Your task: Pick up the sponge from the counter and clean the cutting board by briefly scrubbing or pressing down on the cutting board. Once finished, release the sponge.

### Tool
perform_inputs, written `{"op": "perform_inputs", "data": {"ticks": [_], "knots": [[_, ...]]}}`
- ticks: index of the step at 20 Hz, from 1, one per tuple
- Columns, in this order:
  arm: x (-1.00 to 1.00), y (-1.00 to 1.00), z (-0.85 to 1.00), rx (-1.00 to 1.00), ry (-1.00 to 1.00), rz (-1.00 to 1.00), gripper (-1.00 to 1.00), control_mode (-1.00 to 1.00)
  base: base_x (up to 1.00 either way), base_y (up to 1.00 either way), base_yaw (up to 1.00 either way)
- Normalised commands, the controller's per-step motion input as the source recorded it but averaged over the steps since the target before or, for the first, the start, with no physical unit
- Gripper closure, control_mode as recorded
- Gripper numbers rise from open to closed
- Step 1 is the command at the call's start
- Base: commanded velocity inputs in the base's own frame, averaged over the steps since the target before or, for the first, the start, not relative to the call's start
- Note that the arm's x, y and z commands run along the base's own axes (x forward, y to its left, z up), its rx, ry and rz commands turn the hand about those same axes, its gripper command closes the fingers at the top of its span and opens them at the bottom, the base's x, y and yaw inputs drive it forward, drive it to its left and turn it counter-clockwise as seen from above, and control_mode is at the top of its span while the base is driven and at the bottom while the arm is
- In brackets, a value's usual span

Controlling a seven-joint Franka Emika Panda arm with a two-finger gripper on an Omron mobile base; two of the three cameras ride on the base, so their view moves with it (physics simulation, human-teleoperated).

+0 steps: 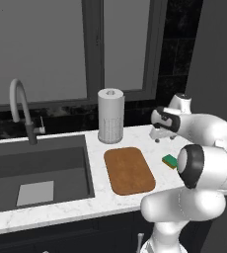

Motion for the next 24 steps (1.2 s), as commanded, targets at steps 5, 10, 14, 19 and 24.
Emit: {"op": "perform_inputs", "data": {"ticks": [5,10,14,19,24], "knots": [[-0.10,-0.27,-0.34,0.00,0.00,0.00,-1.00,-1.00,0.00,0.00,0.00],[-0.22,-0.17,-0.28,0.00,0.00,0.00,-1.00,-1.00,0.00,0.00,0.00],[-0.08,-0.01,-0.30,0.00,0.00,0.00,-1.00,-1.00,0.00,0.00,0.00],[0.00,-0.13,-0.25,0.00,0.00,0.00,-1.00,-1.00,0.00,0.00,0.00],[-0.02,-0.10,-0.26,0.00,0.01,0.00,-1.00,-1.00,0.00,0.00,0.00]]}}
